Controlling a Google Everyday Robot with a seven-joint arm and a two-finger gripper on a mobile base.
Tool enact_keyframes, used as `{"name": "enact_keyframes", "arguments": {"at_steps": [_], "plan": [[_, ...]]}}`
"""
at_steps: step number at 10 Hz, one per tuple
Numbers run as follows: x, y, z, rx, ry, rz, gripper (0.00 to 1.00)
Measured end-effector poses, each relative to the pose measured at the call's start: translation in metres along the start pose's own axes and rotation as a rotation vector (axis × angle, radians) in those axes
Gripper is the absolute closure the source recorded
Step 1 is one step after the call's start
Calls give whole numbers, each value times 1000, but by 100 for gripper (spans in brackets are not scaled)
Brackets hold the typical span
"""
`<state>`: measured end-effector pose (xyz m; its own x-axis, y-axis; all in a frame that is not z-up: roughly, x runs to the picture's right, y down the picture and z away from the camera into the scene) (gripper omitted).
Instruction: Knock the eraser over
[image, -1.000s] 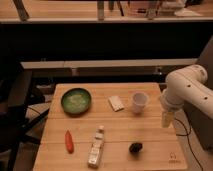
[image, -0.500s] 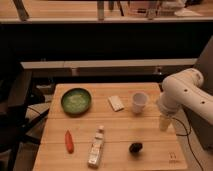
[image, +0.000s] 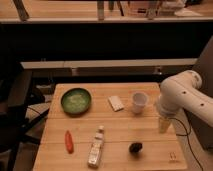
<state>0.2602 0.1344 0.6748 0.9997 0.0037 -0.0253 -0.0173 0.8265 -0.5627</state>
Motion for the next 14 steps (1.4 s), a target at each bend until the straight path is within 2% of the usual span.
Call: {"name": "enact_keyframes", "arguments": {"at_steps": [12, 14], "plan": [[-18, 20, 2, -20, 0, -22, 23], [-19, 22, 2, -21, 1, -24, 20]]}}
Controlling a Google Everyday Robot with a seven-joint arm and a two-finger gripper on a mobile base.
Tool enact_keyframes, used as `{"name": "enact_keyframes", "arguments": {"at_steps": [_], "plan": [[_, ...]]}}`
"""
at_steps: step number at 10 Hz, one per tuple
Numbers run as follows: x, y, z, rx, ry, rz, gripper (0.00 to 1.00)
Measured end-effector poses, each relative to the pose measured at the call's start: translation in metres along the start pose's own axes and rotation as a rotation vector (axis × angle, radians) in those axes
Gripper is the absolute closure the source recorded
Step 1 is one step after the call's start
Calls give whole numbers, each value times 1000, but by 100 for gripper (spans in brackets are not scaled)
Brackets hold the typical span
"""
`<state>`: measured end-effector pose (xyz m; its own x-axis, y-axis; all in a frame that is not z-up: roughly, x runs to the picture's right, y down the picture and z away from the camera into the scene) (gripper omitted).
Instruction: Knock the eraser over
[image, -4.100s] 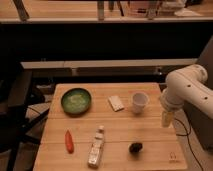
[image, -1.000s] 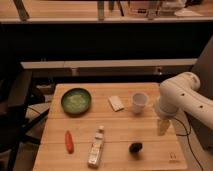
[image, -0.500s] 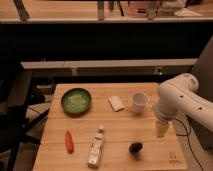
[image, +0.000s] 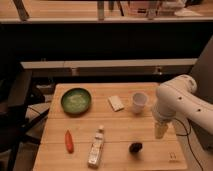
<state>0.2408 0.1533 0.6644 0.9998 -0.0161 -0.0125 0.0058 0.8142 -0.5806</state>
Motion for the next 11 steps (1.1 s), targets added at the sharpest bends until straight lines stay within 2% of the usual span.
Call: {"name": "enact_keyframes", "arguments": {"at_steps": [1, 6, 7, 8, 11], "plan": [[-2, 1, 1, -2, 0, -3, 25], [-9, 9, 2, -13, -1, -13, 75], [-10, 10, 2, -13, -1, -15, 82], [-13, 15, 4, -14, 0, -22, 95], [-18, 37, 14, -11, 7, -42, 99]]}}
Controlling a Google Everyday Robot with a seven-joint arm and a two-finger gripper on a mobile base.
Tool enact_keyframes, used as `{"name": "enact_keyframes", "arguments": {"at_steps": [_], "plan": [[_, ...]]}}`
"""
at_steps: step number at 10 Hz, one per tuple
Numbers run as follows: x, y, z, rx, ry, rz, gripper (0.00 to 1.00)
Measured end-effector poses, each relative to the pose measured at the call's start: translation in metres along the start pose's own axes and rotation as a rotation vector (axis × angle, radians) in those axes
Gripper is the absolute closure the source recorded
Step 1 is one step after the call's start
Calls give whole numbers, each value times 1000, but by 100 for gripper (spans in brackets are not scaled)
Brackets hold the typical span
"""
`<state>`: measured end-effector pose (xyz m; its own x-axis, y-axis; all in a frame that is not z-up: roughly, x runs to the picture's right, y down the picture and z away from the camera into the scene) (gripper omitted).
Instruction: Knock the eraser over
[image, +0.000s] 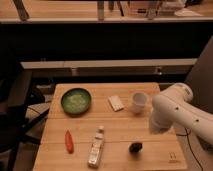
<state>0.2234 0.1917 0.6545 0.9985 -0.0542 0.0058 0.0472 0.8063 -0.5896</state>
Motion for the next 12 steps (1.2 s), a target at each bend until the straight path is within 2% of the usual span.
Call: {"name": "enact_keyframes", "arguments": {"at_steps": [3, 5, 12], "plan": [[-14, 10, 6, 0, 5, -34, 99], [-37, 14, 10, -1, 0, -64, 99], [-50, 30, 23, -8, -2, -112, 99]]}}
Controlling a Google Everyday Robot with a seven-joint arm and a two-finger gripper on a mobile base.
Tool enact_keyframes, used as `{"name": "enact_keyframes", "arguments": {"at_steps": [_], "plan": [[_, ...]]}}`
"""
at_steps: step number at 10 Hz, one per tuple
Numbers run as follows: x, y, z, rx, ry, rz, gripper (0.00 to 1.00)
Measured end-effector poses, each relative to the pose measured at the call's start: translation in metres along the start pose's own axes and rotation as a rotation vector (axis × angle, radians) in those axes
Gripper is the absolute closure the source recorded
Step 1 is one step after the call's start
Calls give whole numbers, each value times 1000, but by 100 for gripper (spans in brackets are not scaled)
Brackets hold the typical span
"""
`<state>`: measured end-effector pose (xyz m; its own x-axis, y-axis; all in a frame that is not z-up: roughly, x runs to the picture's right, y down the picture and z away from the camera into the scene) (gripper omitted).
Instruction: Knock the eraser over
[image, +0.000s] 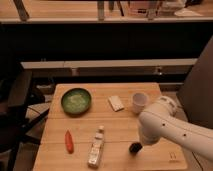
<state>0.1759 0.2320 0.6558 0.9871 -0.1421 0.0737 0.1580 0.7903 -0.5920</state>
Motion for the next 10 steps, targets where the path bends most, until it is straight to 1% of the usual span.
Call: {"name": "enact_keyframes", "arguments": {"at_steps": [5, 10], "plan": [[-11, -4, 10, 0, 9, -23, 99], [-22, -5, 14, -7, 5, -35, 99]]}}
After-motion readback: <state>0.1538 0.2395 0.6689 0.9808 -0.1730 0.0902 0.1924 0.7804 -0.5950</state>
